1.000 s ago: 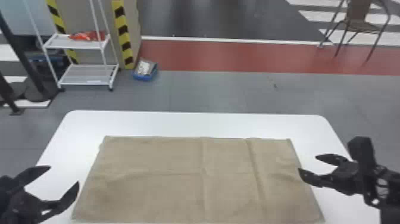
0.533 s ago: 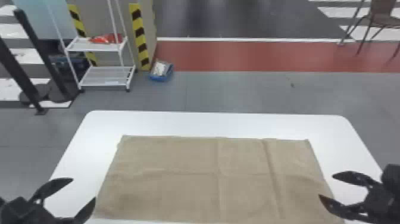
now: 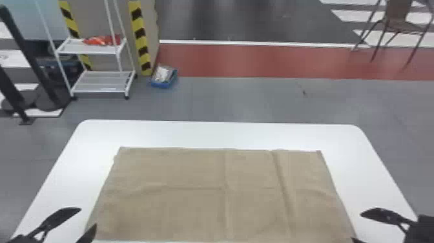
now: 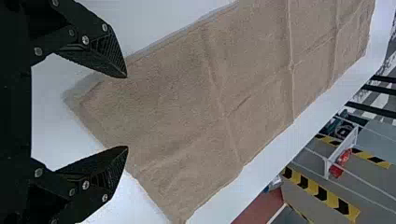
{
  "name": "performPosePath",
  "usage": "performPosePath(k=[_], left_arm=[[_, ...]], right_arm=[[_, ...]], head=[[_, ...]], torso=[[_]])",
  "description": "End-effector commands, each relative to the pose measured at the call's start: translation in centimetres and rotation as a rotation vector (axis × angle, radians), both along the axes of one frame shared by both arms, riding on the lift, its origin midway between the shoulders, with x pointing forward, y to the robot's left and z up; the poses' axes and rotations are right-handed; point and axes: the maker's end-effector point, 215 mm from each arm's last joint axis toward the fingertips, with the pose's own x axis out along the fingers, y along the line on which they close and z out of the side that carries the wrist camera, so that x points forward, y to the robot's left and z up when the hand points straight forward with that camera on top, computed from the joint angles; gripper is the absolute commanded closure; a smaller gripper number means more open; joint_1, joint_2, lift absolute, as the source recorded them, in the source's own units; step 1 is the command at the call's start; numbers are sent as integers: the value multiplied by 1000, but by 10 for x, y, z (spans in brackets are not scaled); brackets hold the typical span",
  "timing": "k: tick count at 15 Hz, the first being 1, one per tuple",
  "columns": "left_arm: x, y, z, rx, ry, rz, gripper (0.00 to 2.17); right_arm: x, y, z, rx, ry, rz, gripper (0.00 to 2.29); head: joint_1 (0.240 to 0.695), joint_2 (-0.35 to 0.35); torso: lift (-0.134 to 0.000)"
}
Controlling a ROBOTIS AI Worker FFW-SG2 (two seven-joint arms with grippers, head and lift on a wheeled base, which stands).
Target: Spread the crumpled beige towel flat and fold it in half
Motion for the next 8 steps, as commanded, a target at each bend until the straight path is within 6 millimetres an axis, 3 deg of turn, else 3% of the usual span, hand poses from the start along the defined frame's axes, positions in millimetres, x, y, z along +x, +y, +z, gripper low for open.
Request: performPosePath(k=[1,5,8], left_arm=[[-9,-4,-16,11,36,-22,701],[-25,7,-32,33,89,-34,704],[-26,19,-39,50,107,-21,701]], right_arm=[[-10,-15,2,6,-6,-9,407],[-26,-34,0,4,6,-23,407],[-26,-34,1,3,1,-18,407]], head=[[695,-94],[695,-142],[695,-151]], torso=[[0],[0],[0]])
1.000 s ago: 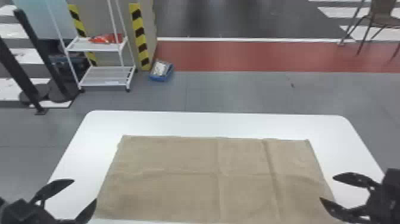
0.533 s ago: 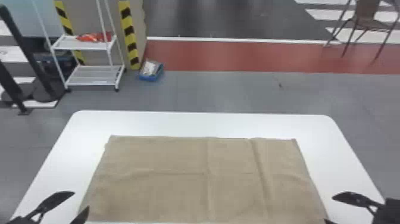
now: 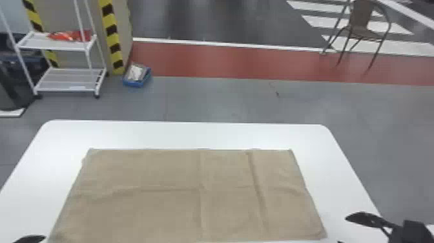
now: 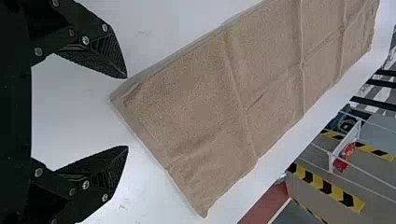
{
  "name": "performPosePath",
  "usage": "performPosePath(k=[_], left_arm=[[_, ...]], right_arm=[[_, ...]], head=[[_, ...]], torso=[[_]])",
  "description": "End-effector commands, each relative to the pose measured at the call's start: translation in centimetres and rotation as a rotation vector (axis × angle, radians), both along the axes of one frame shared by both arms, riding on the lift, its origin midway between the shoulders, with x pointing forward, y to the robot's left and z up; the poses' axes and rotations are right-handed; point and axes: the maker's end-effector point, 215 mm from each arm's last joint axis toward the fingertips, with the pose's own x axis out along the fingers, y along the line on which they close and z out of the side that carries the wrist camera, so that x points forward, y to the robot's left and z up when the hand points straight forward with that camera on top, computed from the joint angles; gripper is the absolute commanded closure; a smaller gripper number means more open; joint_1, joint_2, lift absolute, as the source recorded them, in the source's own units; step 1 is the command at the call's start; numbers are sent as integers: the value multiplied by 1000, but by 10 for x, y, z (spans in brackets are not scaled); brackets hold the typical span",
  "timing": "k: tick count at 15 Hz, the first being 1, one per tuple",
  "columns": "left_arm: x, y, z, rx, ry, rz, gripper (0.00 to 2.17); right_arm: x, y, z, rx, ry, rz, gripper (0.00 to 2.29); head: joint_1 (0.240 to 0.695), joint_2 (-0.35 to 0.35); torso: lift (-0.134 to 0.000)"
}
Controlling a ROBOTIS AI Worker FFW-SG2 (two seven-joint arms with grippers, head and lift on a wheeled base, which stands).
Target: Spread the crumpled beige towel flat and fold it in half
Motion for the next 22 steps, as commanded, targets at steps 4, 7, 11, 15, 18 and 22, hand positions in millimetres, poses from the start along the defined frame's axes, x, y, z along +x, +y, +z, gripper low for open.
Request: performPosePath(k=[4,7,11,15,18,22], left_arm=[[12,9,-18,13,28,20,701],[16,6,-26,11,42,17,701],[18,5,-33,22,66,12,704],[19,7,-32,22,66,13,1035],[21,6,-27,17,57,5,1089],[24,1,-15,4,34,-6,1096]], right_arm=[[1,4,-3,6,5,4,407],[0,1,-5,5,9,1,407],[0,-3,-6,6,11,-6,407],[2,0,-5,8,8,-1,407],[3,-1,-4,8,6,-3,407],[-1,-4,-9,0,27,-4,407]], head=[[695,-124],[695,-116],[695,-132],[695,-131],[695,-125],[695,-127]], torso=[[0],[0],[0],[0],[0],[0]])
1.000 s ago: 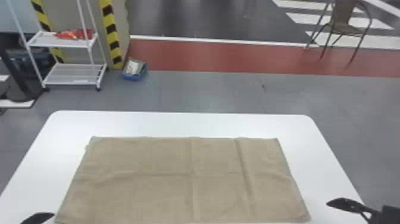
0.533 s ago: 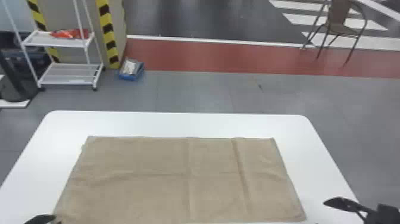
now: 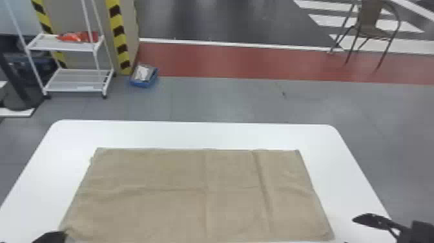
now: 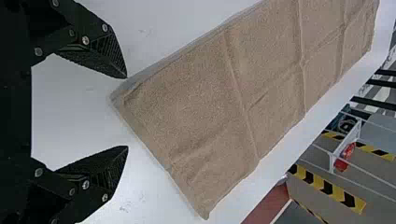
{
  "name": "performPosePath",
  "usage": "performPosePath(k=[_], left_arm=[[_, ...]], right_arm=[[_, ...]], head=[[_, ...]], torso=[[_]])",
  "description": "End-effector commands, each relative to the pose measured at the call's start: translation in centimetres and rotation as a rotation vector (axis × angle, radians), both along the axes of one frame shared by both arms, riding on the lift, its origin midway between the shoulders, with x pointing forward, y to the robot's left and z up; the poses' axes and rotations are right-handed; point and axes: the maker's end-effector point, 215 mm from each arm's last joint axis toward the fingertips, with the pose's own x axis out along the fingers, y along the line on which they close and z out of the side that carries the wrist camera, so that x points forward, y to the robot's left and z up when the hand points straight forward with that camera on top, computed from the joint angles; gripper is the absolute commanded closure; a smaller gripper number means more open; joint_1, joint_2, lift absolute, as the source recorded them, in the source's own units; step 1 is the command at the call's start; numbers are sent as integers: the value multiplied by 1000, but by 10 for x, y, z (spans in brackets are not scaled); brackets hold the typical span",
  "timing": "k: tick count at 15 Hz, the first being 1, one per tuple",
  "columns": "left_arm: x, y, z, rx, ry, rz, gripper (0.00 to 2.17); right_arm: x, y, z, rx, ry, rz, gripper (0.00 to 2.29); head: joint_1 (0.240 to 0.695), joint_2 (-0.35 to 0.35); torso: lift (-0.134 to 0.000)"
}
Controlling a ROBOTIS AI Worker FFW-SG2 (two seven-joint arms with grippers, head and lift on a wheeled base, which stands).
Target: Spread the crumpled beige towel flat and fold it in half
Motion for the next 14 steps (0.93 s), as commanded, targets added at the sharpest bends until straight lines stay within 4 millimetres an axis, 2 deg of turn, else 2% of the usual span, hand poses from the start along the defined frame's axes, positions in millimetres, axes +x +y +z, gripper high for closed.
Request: performPosePath(k=[1,4,6,9,14], left_arm=[[3,-5,7,-7,-13,-8,1092],[2,-5,6,-4,-9,-8,1096],[3,-6,7,-5,-12,-8,1096],[3,-7,8,-8,-11,-12,1096],[3,-5,8,-4,-10,-13,1096]], right_arm=[[-7,-6,-10,-17,35,-2,407],[-9,-11,-19,-19,65,-2,400],[2,-13,-20,-14,44,-29,404],[21,-17,-35,25,65,-88,407],[34,1,-52,55,105,-79,475]], head=[[695,-130],[695,-146],[695,-157],[695,-162],[695,-152]], torso=[[0],[0],[0],[0],[0]])
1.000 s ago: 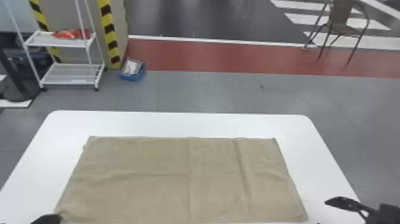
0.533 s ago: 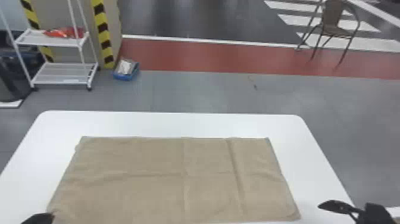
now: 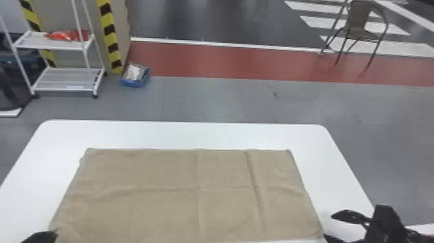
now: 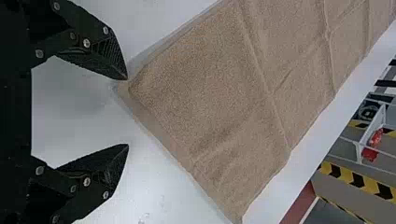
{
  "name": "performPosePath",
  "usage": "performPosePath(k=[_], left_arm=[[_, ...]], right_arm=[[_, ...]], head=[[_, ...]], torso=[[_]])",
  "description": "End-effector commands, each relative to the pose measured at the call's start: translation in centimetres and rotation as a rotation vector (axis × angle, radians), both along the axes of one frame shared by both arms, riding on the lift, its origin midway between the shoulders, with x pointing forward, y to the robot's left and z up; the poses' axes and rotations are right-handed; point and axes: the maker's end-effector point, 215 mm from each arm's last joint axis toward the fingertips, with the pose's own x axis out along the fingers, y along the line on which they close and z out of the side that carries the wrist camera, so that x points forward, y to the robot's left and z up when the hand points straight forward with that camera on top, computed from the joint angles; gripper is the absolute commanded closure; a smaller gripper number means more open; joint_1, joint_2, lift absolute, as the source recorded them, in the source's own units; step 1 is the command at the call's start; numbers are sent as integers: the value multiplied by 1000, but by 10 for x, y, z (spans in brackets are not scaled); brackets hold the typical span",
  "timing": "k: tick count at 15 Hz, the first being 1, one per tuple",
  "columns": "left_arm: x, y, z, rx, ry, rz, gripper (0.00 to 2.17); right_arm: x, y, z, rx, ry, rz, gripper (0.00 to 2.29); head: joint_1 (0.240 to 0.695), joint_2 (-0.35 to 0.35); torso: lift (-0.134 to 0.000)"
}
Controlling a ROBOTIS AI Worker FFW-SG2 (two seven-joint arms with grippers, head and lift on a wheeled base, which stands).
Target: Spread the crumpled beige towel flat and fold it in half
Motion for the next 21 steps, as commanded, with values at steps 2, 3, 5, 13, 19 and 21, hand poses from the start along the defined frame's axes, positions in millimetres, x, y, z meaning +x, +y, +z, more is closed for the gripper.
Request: performPosePath(k=[2,3,5,13,19,21], left_arm=[[0,0,1,0,-1,0,1096],[0,1,0,0,1,2,1096],[0,1,0,1,2,0,1096],[0,1,-1,1,7,-1,1096],[1,5,6,3,-1,2,1096],[3,7,11,4,-8,13,1376]], right_arm=[[0,7,-12,10,39,-1,475],[-2,8,-14,12,50,-1,475],[-3,8,-13,15,56,5,475],[1,9,-28,13,108,6,589],[6,-1,-9,24,89,-9,1305],[7,-8,6,44,79,-24,1359]], head=[[695,-134],[695,-130],[695,-126],[695,-124],[695,-121],[695,-125]], torso=[[0],[0],[0],[0],[0],[0]])
